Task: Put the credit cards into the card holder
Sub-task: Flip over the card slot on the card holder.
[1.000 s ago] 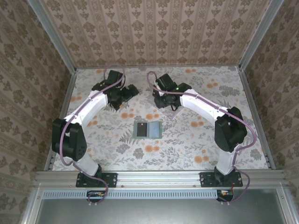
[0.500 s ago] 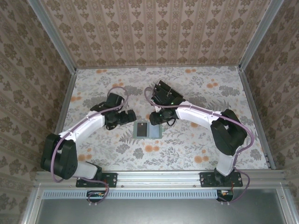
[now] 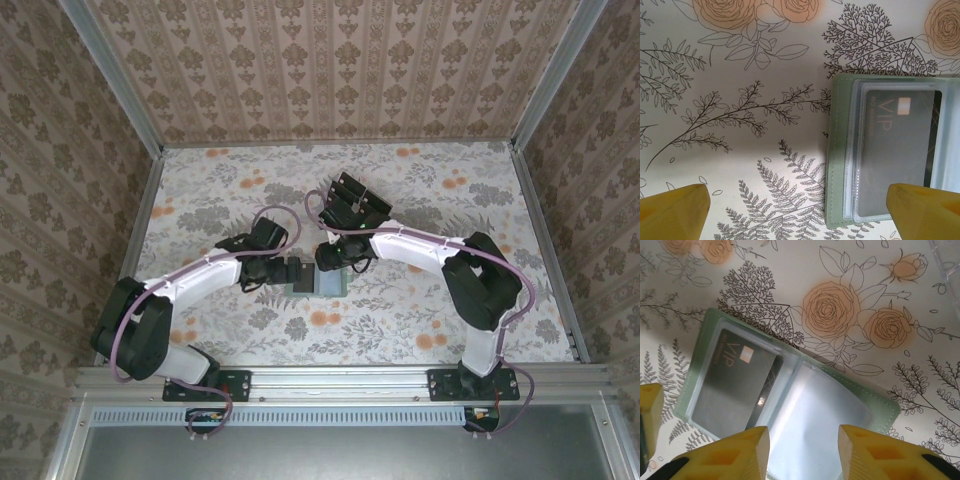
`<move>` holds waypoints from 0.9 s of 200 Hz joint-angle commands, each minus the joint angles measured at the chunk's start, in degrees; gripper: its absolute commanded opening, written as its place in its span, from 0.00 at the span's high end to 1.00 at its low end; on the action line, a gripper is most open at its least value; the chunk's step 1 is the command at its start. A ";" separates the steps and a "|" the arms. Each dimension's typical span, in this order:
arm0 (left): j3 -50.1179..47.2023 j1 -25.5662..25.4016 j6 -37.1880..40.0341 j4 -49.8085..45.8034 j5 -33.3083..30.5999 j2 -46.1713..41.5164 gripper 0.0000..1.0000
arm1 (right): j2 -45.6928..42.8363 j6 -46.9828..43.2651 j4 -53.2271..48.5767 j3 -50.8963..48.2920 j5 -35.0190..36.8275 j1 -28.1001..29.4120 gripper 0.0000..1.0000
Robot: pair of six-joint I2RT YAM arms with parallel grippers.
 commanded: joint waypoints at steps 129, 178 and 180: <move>-7.63 -3.09 0.20 9.62 -3.06 5.11 0.00 | 5.01 3.72 4.02 -4.00 -2.64 0.46 0.57; -8.81 -3.29 0.51 11.19 -3.16 5.55 0.00 | 6.38 7.79 7.27 -5.33 -7.27 0.46 0.49; -8.87 -3.36 0.55 11.18 -3.19 5.54 0.00 | 6.52 8.02 7.42 -5.37 -7.49 0.40 0.49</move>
